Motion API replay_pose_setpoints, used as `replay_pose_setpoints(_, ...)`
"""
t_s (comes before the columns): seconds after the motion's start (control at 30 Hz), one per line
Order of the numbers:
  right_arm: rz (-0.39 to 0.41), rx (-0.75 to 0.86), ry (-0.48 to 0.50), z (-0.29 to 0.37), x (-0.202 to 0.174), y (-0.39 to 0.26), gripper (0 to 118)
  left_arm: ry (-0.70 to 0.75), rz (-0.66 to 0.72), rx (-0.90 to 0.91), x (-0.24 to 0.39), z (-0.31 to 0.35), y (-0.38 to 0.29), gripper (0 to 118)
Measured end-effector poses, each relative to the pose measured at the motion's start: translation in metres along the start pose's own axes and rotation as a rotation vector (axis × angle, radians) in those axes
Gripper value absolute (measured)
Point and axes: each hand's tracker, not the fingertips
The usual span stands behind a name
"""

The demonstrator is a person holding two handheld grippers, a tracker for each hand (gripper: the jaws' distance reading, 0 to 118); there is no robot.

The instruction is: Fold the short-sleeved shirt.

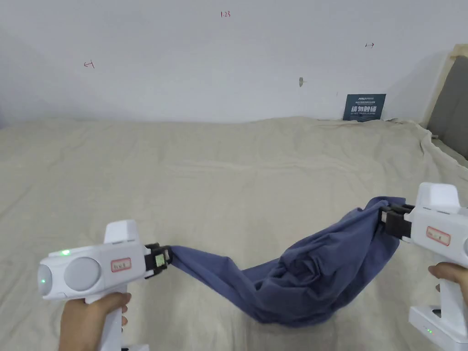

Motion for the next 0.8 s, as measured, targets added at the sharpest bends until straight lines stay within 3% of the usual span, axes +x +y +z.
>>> replay_pose_setpoints(0.33, -0.047, 0.112, -0.054, 0.016, 0.01, 0.075, 5, 0.089, 0.036, 0.177, -0.028, 0.037, 0.104, 0)
replay_pose_setpoints(0.8, -0.026, 0.142, -0.103, -0.048, 0.006, 0.159, 5, 0.21, -0.069, 0.307, -0.01, 0.03, 0.23, 0)
